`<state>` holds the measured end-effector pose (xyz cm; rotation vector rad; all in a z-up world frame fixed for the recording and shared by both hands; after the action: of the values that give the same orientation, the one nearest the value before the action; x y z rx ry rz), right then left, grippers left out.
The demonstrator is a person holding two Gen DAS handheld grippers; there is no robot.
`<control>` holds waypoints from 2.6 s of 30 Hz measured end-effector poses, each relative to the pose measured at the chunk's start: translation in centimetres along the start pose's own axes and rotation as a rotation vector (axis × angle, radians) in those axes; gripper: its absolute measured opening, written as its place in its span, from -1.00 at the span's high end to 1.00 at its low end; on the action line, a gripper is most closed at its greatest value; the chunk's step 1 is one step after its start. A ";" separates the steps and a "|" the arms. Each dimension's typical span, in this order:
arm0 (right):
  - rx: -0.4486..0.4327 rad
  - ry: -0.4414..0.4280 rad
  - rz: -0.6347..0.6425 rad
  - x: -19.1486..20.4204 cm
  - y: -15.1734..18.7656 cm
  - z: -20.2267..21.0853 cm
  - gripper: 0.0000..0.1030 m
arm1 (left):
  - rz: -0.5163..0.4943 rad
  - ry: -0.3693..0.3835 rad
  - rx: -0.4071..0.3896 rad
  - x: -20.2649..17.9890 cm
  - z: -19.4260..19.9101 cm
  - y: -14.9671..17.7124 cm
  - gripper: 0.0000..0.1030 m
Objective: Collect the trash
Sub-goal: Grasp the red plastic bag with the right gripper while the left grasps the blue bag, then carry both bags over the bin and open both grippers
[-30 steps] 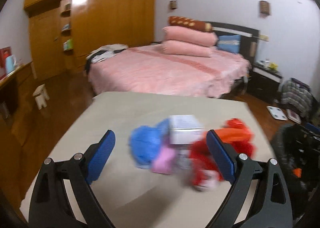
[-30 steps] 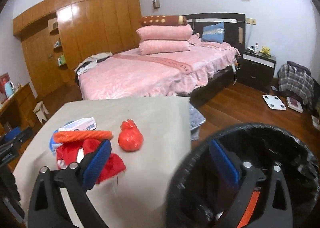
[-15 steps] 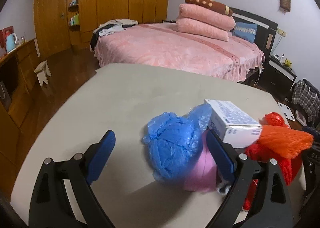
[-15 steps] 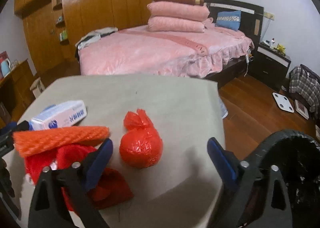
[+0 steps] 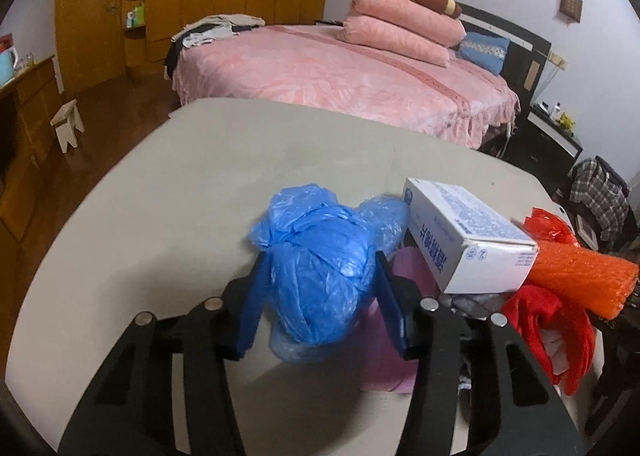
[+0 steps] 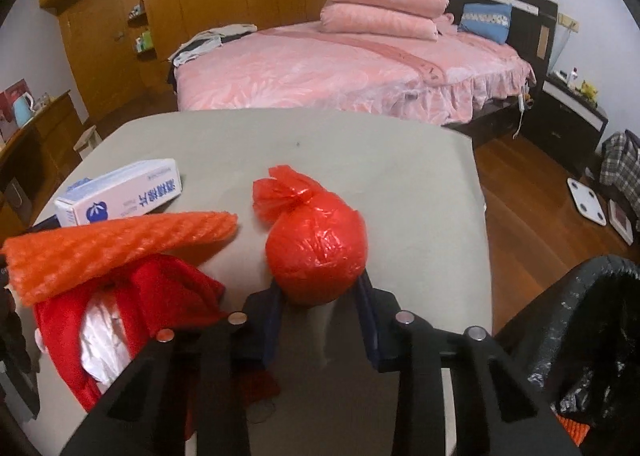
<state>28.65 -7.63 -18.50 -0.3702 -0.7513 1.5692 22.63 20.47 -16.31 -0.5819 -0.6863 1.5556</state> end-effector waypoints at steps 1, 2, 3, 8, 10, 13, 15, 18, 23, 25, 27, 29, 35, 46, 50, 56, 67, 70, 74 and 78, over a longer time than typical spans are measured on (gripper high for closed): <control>-0.013 -0.006 0.004 0.1 0.0 0.4 0.36 | 0.005 -0.005 -0.010 0.0 0.4 0.0 0.04; -0.023 -0.010 0.006 0.2 0.0 0.8 0.36 | 0.012 -0.010 -0.022 0.1 1.0 0.0 0.04; -0.027 -0.013 0.004 0.1 -0.2 1.0 0.36 | 0.018 -0.013 -0.030 0.1 1.5 -0.1 0.04; -0.063 -0.037 -0.041 -0.4 -0.9 2.9 0.36 | 0.031 -0.032 -0.082 0.0 4.1 -0.6 0.04; -0.077 -0.046 -0.057 -0.5 -1.0 3.8 0.36 | 0.019 -0.039 -0.099 -0.5 5.2 -0.8 0.04; -0.100 -0.053 -0.071 -0.7 -0.8 5.2 0.36 | 0.012 -0.031 -0.121 -1.4 6.6 -1.0 0.04; -0.113 -0.059 -0.079 -0.9 -0.8 6.1 0.36 | 0.011 -0.017 -0.130 -2.2 7.4 -1.0 0.04; -0.122 -0.079 -0.101 -1.4 -0.6 7.5 0.36 | -0.005 0.002 -0.143 -3.6 8.6 -1.0 0.04; -0.144 -0.099 -0.107 -1.9 0.0 9.8 0.36 | -0.061 0.034 -0.160 -6.2 10.5 -0.5 0.04; -0.152 -0.109 -0.111 -2.1 0.4 11.0 0.36 | -0.076 0.052 -0.160 -7.3 11.2 -0.2 0.04; -0.163 -0.113 -0.108 -2.2 0.8 12.0 0.36 | -0.088 0.071 -0.162 -8.3 11.8 0.0 0.04; -0.174 -0.114 -0.097 -2.3 1.2 13.1 0.36 | -0.103 0.087 -0.170 -9.3 12.4 0.2 0.04; -0.201 -0.116 -0.098 -3.2 2.2 15.6 0.36 | -0.149 0.147 -0.193 -12.8 14.1 0.7 0.04; -0.243 -0.060 -0.158 -7.3 4.3 19.2 0.36 | -0.212 0.252 -0.216 -18.4 15.2 1.1 0.03; -0.252 -0.019 -0.183 -9.5 4.9 20.2 0.36 | -0.243 0.292 -0.225 -20.4 15.3 1.1 0.03; -0.266 0.039 -0.225 -12.8 6.2 21.8 0.36 | -0.306 0.362 -0.230 -24.8 15.1 0.9 0.03; -0.285 0.168 -0.320 -19.8 8.4 24.5 0.36 | -0.412 0.502 -0.214 -33.3 14.1 1.4 0.03; -0.291 0.191 -0.339 -21.3 8.8 24.9 0.36 | -0.435 0.525 -0.212 -35.4 13.7 1.5 0.03; -0.293 0.214 -0.362 -23.0 9.1 25.2 0.32 | -0.445 0.548 -0.194 -37.2 13.1 1.7 0.02; -0.278 0.239 -0.374 -24.1 9.7 25.0 -0.03 | -0.449 0.581 -0.165 -38.2 12.3 1.8 -0.30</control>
<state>9.18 -37.05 -11.11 -0.5747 -0.8008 1.0510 16.24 -18.72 -10.21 -0.8872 -0.4553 0.8552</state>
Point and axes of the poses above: each gripper's, at about its wrist camera, not at the fingertips, and z roughly against the way its jaws point, x to its left, y to its underside, the point moved 1 cm from there along -z, roughly the way its jaws point, and after that the axes turned 12 degrees about -z, right-handed, at the moved point
